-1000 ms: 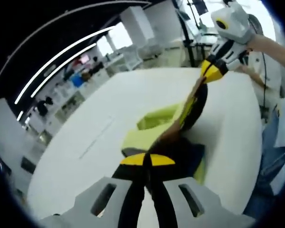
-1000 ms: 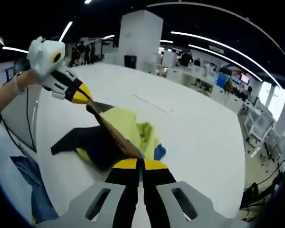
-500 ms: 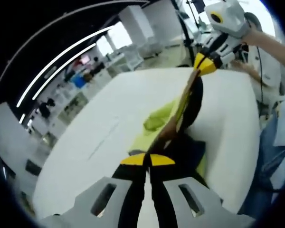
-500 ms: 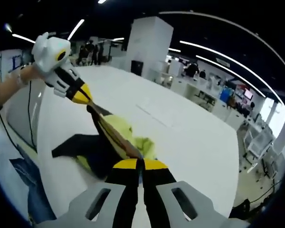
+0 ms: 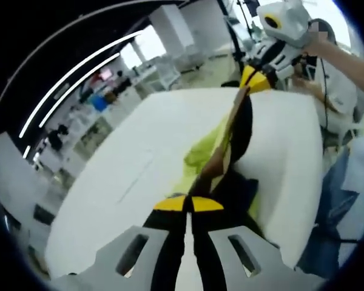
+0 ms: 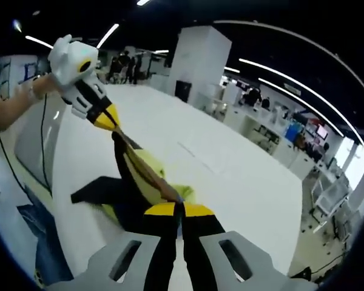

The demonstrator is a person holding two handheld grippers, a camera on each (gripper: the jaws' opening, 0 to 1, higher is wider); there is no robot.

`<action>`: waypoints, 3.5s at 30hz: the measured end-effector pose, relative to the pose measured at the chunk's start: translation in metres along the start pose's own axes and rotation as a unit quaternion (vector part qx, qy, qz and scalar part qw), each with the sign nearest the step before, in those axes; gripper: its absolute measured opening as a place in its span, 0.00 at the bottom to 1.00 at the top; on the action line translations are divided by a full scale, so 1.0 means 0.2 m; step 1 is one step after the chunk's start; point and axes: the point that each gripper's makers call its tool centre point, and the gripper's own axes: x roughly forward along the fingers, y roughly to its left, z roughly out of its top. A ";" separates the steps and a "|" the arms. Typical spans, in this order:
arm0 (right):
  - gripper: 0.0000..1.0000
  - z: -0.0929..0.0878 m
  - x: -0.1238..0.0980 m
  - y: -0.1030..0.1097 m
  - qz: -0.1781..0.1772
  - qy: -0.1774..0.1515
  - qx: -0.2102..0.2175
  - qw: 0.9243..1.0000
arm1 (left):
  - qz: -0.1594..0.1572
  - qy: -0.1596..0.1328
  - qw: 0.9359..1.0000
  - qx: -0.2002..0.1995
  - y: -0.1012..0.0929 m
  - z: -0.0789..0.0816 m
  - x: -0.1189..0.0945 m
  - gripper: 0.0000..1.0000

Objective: Fold the garment on the visible template until the final outline fits inside the template.

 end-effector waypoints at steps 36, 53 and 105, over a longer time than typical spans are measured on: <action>0.02 0.47 -0.20 -0.11 0.057 -0.017 -0.108 0.992 | 0.027 -0.009 0.999 0.023 0.23 0.27 -0.35 0.00; 0.02 0.68 -0.34 -0.11 0.092 -0.026 -0.137 0.986 | 0.030 -0.021 0.999 0.034 0.31 0.40 -0.54 0.00; 0.02 1.11 -0.64 -0.01 0.071 -0.071 -0.242 0.965 | 0.078 -0.038 0.993 0.083 0.37 0.62 -1.03 0.00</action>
